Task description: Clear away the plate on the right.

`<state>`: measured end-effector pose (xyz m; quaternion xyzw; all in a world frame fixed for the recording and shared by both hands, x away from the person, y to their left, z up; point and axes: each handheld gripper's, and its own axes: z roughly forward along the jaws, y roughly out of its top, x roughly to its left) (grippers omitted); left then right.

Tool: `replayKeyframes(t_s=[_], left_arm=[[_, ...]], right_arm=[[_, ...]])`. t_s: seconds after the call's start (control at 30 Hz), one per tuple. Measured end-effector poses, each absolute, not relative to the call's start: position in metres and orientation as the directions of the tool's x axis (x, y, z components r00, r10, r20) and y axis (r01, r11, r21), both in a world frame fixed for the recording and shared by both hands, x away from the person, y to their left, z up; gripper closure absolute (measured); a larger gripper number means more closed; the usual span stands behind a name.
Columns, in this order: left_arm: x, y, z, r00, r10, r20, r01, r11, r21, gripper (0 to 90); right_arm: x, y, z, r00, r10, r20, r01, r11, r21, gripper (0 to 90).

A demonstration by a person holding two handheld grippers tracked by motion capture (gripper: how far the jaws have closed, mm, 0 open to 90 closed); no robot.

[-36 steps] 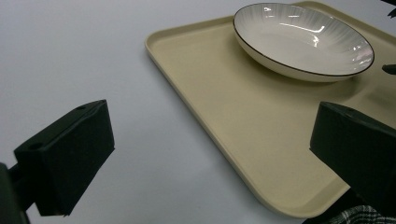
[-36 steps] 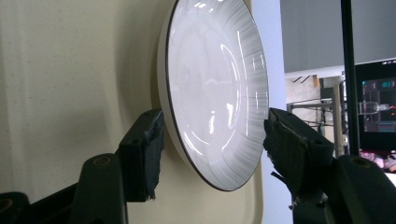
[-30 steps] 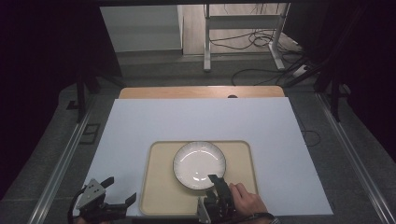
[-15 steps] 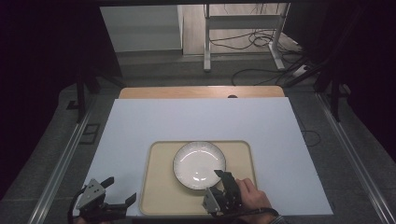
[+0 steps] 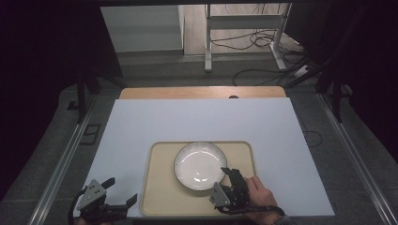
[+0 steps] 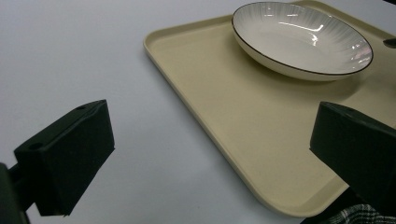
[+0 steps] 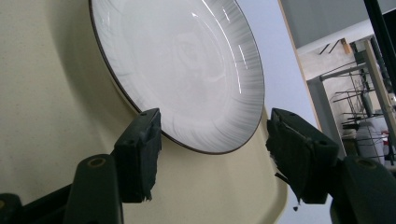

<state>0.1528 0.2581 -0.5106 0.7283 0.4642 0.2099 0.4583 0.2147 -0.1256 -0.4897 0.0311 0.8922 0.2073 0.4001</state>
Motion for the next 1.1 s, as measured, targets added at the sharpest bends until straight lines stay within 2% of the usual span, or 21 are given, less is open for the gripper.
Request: replayKeyframes(t_s=[0.73,1.1], left_arm=[[0.153,0.258,-0.511,0.485,0.866,-0.120,0.485,-0.153,0.861,0.0],[0.153,0.258,-0.511,0.488,0.864,-0.120,0.486,-0.155,0.860,0.0]], right_arm=[[0.234,-0.153,-0.487,-0.728,0.345,-0.592,0.004,0.866,0.500,30.9],[0.244,-0.165,-0.488,-0.756,0.417,-0.505,0.075,0.821,0.566,29.2]])
